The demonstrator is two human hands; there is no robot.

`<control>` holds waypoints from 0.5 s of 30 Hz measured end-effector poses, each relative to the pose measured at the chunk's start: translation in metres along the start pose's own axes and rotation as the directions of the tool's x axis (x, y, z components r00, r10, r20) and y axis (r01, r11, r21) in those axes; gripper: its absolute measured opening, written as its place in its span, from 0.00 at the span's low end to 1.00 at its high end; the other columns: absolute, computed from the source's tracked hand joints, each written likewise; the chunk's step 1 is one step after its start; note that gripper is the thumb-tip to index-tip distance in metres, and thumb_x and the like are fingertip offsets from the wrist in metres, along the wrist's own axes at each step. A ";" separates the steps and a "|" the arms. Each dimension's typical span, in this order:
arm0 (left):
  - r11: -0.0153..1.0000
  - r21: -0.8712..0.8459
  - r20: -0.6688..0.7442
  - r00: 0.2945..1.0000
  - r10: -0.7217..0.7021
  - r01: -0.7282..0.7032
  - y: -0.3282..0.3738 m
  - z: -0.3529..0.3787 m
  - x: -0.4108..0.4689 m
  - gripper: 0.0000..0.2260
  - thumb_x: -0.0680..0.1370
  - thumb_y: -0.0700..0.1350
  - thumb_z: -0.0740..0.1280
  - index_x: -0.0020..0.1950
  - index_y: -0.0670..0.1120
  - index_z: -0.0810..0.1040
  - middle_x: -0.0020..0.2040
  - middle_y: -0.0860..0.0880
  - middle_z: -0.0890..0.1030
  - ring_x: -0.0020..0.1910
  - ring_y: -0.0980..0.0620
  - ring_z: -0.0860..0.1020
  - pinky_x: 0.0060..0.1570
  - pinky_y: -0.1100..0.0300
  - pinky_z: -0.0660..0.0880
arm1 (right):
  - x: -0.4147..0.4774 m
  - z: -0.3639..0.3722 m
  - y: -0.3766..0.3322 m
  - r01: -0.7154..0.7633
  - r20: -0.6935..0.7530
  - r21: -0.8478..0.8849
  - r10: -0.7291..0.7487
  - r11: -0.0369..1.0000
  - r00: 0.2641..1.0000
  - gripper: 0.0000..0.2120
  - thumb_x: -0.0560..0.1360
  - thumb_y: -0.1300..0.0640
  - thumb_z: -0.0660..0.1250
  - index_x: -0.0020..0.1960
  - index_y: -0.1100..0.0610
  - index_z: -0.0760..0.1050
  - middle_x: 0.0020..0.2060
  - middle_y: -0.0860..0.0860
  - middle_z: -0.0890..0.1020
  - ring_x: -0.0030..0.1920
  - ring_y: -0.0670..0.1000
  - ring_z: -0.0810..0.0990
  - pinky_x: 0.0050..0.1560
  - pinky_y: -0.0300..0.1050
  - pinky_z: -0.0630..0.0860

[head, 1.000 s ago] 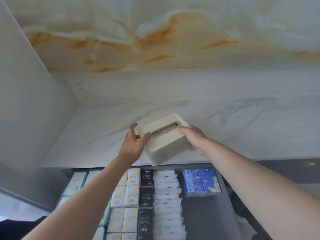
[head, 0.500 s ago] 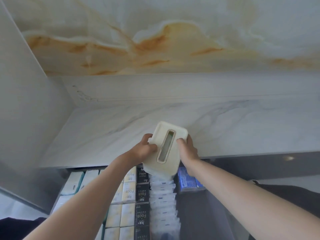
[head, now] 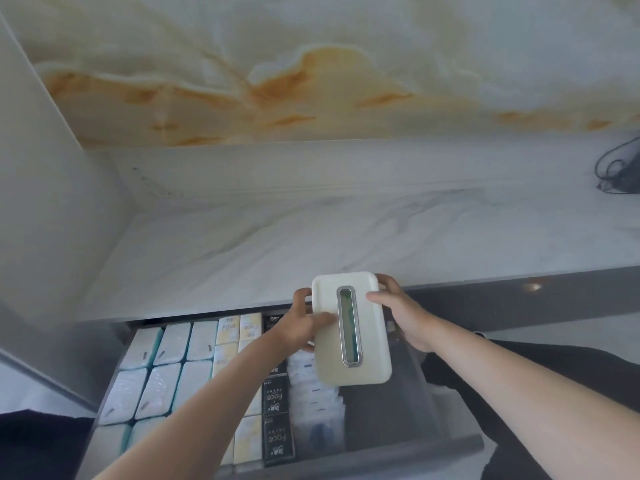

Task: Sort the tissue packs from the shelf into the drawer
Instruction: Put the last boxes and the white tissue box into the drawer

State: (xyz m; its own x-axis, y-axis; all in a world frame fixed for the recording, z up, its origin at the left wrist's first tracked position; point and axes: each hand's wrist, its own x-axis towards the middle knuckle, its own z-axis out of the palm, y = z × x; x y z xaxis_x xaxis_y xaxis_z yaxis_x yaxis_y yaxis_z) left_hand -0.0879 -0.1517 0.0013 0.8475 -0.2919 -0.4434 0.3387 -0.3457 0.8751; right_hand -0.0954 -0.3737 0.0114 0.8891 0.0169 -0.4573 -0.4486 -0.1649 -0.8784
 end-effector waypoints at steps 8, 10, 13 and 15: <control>0.964 0.245 0.209 0.965 -0.157 0.104 -0.012 0.044 -0.002 0.24 0.78 0.55 0.66 0.68 0.54 0.59 0.51 0.46 0.80 0.40 0.48 0.82 0.45 0.52 0.81 | -0.016 -0.043 0.042 -0.209 0.110 -0.186 0.231 0.960 0.967 0.17 0.81 0.44 0.61 0.69 0.43 0.67 0.61 0.51 0.78 0.60 0.56 0.77 0.47 0.51 0.76; 0.957 0.258 0.222 0.956 -0.190 0.130 -0.015 0.048 0.001 0.21 0.79 0.56 0.64 0.67 0.52 0.60 0.51 0.45 0.81 0.40 0.46 0.83 0.45 0.51 0.81 | -0.012 -0.044 0.049 -0.233 0.127 -0.248 0.270 0.940 0.955 0.19 0.80 0.40 0.60 0.69 0.42 0.66 0.62 0.50 0.76 0.61 0.54 0.74 0.48 0.54 0.74; 0.950 0.276 0.229 0.950 -0.212 0.145 -0.015 0.052 0.004 0.16 0.81 0.53 0.62 0.65 0.52 0.62 0.50 0.45 0.81 0.41 0.45 0.83 0.45 0.50 0.82 | -0.003 -0.042 0.055 -0.255 0.147 -0.266 0.300 0.930 0.942 0.20 0.79 0.39 0.60 0.69 0.42 0.65 0.62 0.50 0.77 0.60 0.53 0.76 0.45 0.52 0.74; 0.950 0.266 0.233 0.946 -0.227 0.163 -0.015 0.054 0.006 0.16 0.81 0.52 0.63 0.66 0.51 0.63 0.50 0.45 0.81 0.39 0.45 0.84 0.43 0.50 0.83 | 0.002 -0.041 0.060 -0.270 0.153 -0.265 0.316 0.926 0.936 0.19 0.80 0.40 0.59 0.69 0.43 0.66 0.60 0.51 0.79 0.59 0.54 0.78 0.48 0.54 0.76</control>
State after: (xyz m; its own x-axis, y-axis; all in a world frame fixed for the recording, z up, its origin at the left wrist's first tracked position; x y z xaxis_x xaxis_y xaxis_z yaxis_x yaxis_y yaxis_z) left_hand -0.1103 -0.1968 -0.0246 0.6294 -0.4052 -0.6631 0.3511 -0.6130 0.7078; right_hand -0.1171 -0.4238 -0.0360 0.6766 0.1147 -0.7274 -0.6311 -0.4186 -0.6531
